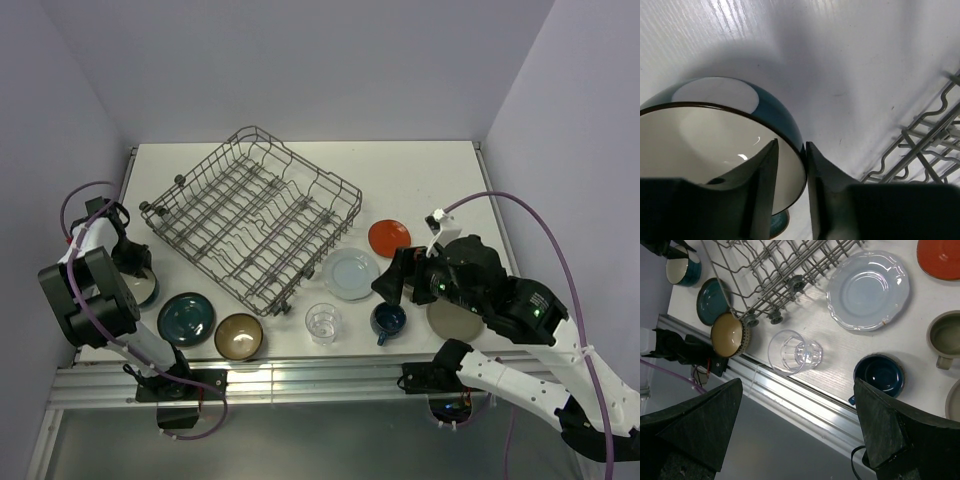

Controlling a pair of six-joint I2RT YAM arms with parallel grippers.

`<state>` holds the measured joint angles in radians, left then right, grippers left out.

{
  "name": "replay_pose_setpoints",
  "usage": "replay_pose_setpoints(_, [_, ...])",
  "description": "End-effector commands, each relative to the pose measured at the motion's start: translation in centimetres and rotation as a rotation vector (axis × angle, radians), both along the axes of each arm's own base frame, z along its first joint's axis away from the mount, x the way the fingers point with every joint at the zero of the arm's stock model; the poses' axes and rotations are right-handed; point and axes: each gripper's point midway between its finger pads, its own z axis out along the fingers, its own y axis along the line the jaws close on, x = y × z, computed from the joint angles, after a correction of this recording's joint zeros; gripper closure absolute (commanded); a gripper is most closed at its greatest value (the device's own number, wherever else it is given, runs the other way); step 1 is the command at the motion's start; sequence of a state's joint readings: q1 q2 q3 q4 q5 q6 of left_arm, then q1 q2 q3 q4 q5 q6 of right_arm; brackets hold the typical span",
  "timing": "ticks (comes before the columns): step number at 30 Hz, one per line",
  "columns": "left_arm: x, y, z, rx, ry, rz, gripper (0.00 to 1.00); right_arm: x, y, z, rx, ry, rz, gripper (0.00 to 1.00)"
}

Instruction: Load the mixed dishes into the dish rack

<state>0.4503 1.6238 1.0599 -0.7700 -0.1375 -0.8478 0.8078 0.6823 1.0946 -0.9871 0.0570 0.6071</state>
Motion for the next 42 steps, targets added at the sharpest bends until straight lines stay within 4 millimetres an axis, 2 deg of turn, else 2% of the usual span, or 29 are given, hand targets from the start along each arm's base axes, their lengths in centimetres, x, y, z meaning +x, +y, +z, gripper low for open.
replay_pose_setpoints(1, [0.3, 0.7, 0.4, 0.027, -0.011, -0.013, 0.7, -0.1, -0.7, 1.1, -0.001, -0.033, -0.003, 0.0])
replay_pose_setpoints(2, [0.2, 0.8, 0.4, 0.028, -0.009, -0.011, 0.8, -0.1, -0.7, 1.3, 0.003, -0.035, -0.005, 0.0])
replay_pose_setpoints(5, [-0.1, 0.9, 0.8, 0.029, -0.008, -0.008, 1.0, -0.2, -0.7, 1.3, 0.008, -0.031, -0.002, 0.0])
replay_pose_setpoints(8, [-0.5, 0.6, 2.0, 0.033, -0.025, 0.007, 1.0, -0.3, -0.5, 1.4, 0.014, -0.025, 0.005, 0.0])
replay_pose_setpoints(10, [-0.9, 0.6, 3.5, 0.049, -0.055, 0.022, 1.0, -0.3, -0.3, 1.4, 0.014, -0.023, 0.011, 0.0])
replay_pose_setpoints(14, [-2.5, 0.1, 6.8, 0.074, -0.086, 0.082, 1.0, -0.2, 0.5, 1.5, 0.008, -0.01, 0.045, 0.0])
replay_pose_setpoints(15, [-2.6, 0.0, 8.3, 0.086, -0.129, 0.086, 1.0, -0.1, 0.6, 1.6, 0.006, -0.008, 0.047, 0.0])
replay_pose_setpoints(20, [-3.7, -1.2, 12.6, 0.088, -0.201, 0.137, 1.0, -0.1, 2.3, 1.7, 0.008, 0.022, 0.115, 0.0])
replay_pose_setpoints(23, [-3.4, -2.6, 15.9, 0.074, -0.283, 0.14, 1.0, 0.1, 3.1, 1.6, -0.006, 0.054, 0.143, 0.0])
replay_pose_setpoints(24, [-2.8, -2.8, 17.9, 0.077, -0.343, 0.134, 1.0, 0.2, 3.3, 1.5, -0.012, 0.062, 0.149, 0.0])
replay_pose_setpoints(26, [-2.2, -3.8, 20.1, 0.04, -0.406, 0.111, 1.0, 0.4, 4.0, 1.8, -0.013, 0.075, 0.167, 0.0])
replay_pose_setpoints(27, [-1.6, -4.2, 22.6, 0.04, -0.483, 0.093, 1.0, 0.3, 4.4, 2.2, 0.001, 0.078, 0.181, 0.0])
replay_pose_setpoints(30, [0.4, -7.0, 27.6, -0.062, -0.698, -0.018, 1.0, 0.6, 5.7, 3.0, 0.043, 0.101, 0.208, 0.0])
replay_pose_setpoints(31, [0.9, -8.1, 28.7, -0.107, -0.756, -0.061, 1.0, 0.9, 6.3, 3.5, 0.071, 0.097, 0.217, 0.0])
replay_pose_setpoints(32, [1.7, -10.3, 30.4, -0.213, -0.859, -0.139, 1.0, 1.2, 7.0, 3.5, 0.089, 0.121, 0.222, 0.0])
replay_pose_setpoints(33, [2.0, -11.5, 31.5, -0.264, -0.929, -0.188, 1.0, 1.0, 7.7, 4.4, 0.128, 0.135, 0.253, 0.0])
replay_pose_setpoints(34, [2.2, -12.8, 32.7, -0.334, -0.993, -0.204, 1.0, 1.6, 8.1, 5.0, 0.161, 0.136, 0.251, 0.0])
replay_pose_setpoints(36, [1.9, -15.5, 35.8, -0.418, -1.189, -0.35, 1.0, 2.2, 9.4, 5.8, 0.223, 0.188, 0.262, 0.0])
replay_pose_setpoints(37, [1.6, -16.2, 37.0, -0.47, -1.248, -0.351, 1.0, 2.0, 10.4, 7.0, 0.29, 0.198, 0.312, 0.0])
replay_pose_setpoints(39, [0.2, -18.0, 40.1, -0.468, -1.443, -0.495, 1.0, 2.7, 11.4, 7.5, 0.391, 0.281, 0.297, 0.0])
replay_pose_setpoints(40, [-1.2, -18.8, 41.6, -0.499, -1.514, -0.519, 1.0, 2.6, 12.6, 9.5, 0.509, 0.318, 0.329, 0.0])
replay_pose_setpoints(41, [-1.7, -19.2, 42.6, -0.482, -1.606, -0.577, 1.0, 2.9, 13.0, 9.1, 0.559, 0.364, 0.324, 0.0])
replay_pose_setpoints(42, [-2.4, -19.9, 43.0, -0.507, -1.639, -0.603, 1.0, 3.5, 13.8, 11.0, 0.652, 0.327, 0.357, 0.0])
